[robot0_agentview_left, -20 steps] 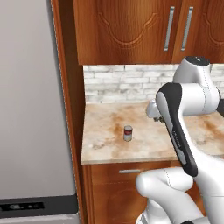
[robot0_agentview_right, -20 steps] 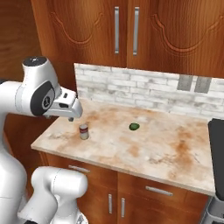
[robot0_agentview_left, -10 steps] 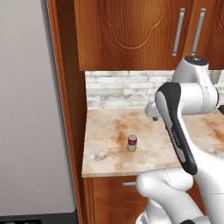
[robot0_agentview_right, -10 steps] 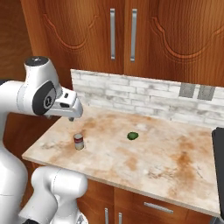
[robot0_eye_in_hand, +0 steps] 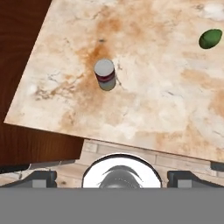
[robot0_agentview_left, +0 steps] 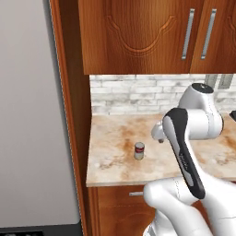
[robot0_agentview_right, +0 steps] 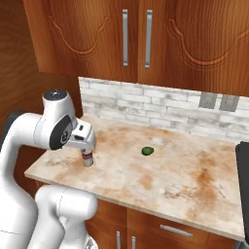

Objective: Restock the canned food cabinet by taking the new fresh canned food from the counter and placing it in the cabinet. Then, take the old canned food from the cabinet and place it on the counter.

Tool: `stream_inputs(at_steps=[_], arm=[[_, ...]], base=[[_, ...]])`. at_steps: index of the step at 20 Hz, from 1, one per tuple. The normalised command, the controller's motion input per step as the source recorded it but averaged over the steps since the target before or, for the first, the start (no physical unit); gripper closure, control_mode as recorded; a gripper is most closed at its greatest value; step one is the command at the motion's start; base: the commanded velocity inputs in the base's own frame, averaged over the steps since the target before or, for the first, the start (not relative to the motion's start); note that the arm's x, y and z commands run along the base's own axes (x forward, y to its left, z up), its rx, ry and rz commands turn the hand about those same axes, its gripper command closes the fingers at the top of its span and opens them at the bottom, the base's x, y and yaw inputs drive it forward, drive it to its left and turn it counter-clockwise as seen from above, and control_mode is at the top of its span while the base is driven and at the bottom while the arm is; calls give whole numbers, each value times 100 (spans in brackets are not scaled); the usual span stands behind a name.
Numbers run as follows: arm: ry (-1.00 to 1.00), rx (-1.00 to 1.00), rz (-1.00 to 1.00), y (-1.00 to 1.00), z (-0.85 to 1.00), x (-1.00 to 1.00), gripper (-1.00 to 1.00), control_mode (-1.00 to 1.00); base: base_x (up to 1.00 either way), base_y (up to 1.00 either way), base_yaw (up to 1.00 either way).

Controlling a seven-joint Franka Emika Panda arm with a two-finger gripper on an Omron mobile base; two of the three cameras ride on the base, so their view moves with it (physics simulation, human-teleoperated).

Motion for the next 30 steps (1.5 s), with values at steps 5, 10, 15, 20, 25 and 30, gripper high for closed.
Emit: stream_inputs(at_steps=[5, 10, 15, 20, 25, 30], arm=[[0, 0, 0, 12, -64, 47, -100, -100], [2, 0, 0, 20, -38, 56, -100, -100], [8, -2, 0, 27, -23, 52, -100, -100], [11, -3, 0, 12, -19, 31, -100, -100], [12, -1, 0, 0, -31, 18, -100, -100], [7, -1, 0, 0, -32, 25, -100, -100]], base=[[0, 0, 0], [0, 0, 0], [0, 0, 0], [0, 0, 0], [0, 0, 0], [0, 0, 0]])
